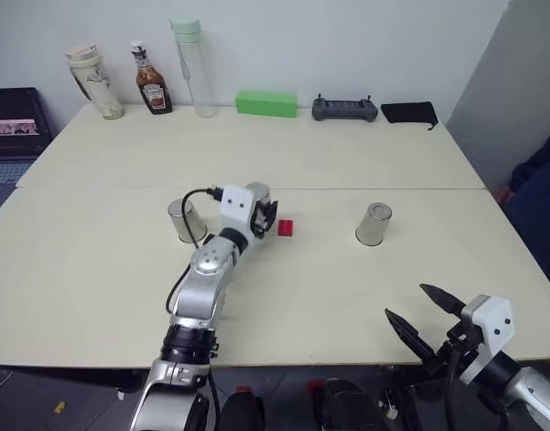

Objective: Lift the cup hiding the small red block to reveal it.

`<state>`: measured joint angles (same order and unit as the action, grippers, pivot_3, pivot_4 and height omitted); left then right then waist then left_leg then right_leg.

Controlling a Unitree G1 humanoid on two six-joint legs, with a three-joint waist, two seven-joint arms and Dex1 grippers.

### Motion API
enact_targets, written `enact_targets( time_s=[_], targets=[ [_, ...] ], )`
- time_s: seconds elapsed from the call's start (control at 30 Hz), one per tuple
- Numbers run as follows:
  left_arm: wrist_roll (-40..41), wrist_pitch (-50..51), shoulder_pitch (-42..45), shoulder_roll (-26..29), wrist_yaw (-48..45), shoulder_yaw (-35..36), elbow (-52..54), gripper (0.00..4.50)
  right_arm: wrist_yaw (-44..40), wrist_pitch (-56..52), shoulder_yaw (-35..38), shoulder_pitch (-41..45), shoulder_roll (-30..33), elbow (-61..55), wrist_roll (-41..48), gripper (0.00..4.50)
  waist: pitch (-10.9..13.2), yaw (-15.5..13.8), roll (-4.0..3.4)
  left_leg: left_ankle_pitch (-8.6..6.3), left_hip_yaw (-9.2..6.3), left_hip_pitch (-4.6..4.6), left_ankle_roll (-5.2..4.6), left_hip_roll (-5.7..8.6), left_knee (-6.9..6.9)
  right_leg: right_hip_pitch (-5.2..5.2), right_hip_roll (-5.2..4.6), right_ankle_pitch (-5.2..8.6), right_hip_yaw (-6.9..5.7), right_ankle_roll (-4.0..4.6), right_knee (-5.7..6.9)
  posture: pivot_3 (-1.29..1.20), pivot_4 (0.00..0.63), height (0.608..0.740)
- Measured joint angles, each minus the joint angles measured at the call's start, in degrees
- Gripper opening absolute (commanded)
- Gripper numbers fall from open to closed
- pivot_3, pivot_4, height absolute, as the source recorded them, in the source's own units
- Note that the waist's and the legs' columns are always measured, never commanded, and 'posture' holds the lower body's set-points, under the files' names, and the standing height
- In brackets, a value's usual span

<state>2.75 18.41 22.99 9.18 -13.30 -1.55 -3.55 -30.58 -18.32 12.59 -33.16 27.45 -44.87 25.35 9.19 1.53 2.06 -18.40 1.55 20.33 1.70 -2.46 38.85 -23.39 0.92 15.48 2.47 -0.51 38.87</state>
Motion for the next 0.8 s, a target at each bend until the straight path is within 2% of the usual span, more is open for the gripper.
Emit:
enact_targets(
  time_s=[0.13, 0.2, 0.23, 0.33, 0.5, 0.7, 0.8],
  targets=[
    [0.9, 0.1, -1.9, -1.2, 0.0, 0.6, -1.9, 2.83, 0.4, 0.0, -0.4, 0.2, 0.0, -0.1, 0.0, 4.50, 0.0, -0.3, 0.01, 0.01, 0.01, 0.01, 0.01, 0.09, 0.03, 0.02, -0.02, -0.03, 0.02, -0.05, -0.01, 0.00, 0.150, 0.740],
    [1.3, -2.6, -1.9, -1.8, -0.9, 0.8, -4.3, 3.53, 0.6, 0.0, -0.4, 0.2, 0.0, -0.1, 0.0, 4.50, 0.0, -0.4, 0.01, 0.01, 0.01, 0.01, 0.01, 0.11, 0.03, 0.03, -0.02, -0.04, 0.02, -0.06, -0.02, 0.00, 0.150, 0.740],
    [1.3, -3.6, -1.8, -1.7, -1.1, 0.8, -5.2, 3.65, 0.6, 0.0, -0.4, 0.3, 0.1, -0.1, 0.0, 4.50, 0.0, -0.4, 0.00, 0.01, 0.00, 0.01, 0.01, 0.11, 0.03, 0.05, -0.02, -0.04, 0.02, -0.06, -0.03, 0.00, 0.150, 0.740],
    [1.2, -5.3, -1.5, -1.6, -1.4, 0.8, -9.6, 4.42, 0.7, -0.1, -0.4, 0.5, 0.2, -0.1, 0.1, 4.50, 0.0, -0.4, 0.04, 0.00, -0.01, 0.02, 0.00, 0.08, 0.03, 0.04, -0.02, -0.03, 0.01, -0.06, -0.05, 0.00, 0.150, 0.740],
    [1.4, -5.0, -1.6, -0.6, -2.6, 0.8, -9.4, 4.47, 0.7, -0.1, -0.4, 0.6, 0.4, -0.1, 0.1, 4.50, 0.0, -0.3, 0.04, 0.00, 0.00, 0.06, 0.00, 0.04, 0.00, 0.01, -0.01, -0.03, 0.00, -0.05, -0.08, 0.00, 0.150, 0.740],
    [4.4, 5.6, -12.5, 6.7, -7.7, 1.4, 9.5, 4.47, 0.6, -0.3, -0.4, -1.3, 0.5, -1.2, 0.2, 4.50, 0.0, 0.3, -0.02, 0.00, 0.02, 0.08, 0.01, -0.11, -0.07, -0.09, 0.00, 0.01, 0.01, 0.02, -0.06, 0.00, 0.150, 0.740],
    [8.6, 14.9, -23.1, 13.3, -10.2, 6.8, 24.0, 4.47, 0.7, -0.3, -0.4, -2.3, 0.3, -1.5, 0.4, 4.50, 0.1, 0.4, -0.07, 0.00, 0.04, 0.06, 0.01, -0.17, -0.10, -0.16, -0.01, 0.07, 0.02, 0.12, 0.00, 0.00, 0.150, 0.740]
  ],
)
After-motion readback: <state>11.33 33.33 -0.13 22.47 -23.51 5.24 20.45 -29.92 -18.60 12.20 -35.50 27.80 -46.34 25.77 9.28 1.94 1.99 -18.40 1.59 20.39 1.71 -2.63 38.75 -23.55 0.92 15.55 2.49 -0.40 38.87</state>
